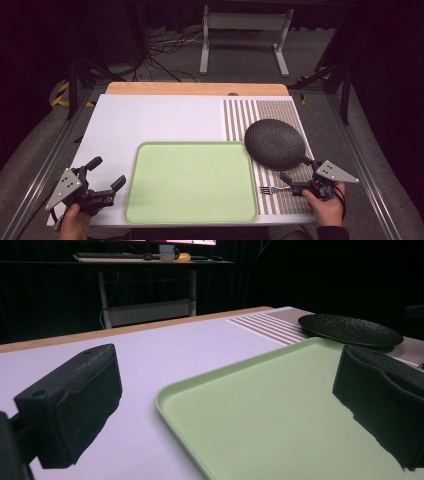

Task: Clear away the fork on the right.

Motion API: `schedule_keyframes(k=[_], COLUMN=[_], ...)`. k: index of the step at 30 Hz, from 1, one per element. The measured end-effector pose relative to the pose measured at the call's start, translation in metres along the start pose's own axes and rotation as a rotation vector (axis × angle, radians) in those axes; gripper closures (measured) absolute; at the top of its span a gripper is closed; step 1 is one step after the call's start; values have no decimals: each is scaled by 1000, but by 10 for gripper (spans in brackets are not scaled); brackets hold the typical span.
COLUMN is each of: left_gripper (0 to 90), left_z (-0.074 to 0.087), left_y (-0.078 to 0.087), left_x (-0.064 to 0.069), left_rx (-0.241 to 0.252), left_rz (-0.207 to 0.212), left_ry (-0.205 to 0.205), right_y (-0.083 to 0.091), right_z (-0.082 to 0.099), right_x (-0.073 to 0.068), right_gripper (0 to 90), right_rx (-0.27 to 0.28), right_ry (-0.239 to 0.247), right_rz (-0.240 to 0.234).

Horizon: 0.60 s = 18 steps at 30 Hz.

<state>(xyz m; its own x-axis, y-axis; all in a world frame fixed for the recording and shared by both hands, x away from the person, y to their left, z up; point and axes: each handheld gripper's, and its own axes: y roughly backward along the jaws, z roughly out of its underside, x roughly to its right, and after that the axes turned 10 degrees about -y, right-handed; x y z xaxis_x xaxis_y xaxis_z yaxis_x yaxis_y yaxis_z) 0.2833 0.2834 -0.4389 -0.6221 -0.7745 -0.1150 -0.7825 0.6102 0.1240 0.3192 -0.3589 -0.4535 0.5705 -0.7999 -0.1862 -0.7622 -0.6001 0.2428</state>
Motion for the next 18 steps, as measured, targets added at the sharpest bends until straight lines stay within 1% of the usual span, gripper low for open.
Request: schedule_keyframes(k=[15,18], left_gripper=[0,0], left_z=[0,0], left_y=[0,0], left_x=[0,0], left_rx=[-1,-1], left_rz=[1,0], left_ry=[-4,-4], right_y=[0,1], right_z=[-1,-4], right_x=[0,0], right_gripper=[21,22], right_rx=[2,2], right_ry=[-4,13], right_rz=[-2,1])
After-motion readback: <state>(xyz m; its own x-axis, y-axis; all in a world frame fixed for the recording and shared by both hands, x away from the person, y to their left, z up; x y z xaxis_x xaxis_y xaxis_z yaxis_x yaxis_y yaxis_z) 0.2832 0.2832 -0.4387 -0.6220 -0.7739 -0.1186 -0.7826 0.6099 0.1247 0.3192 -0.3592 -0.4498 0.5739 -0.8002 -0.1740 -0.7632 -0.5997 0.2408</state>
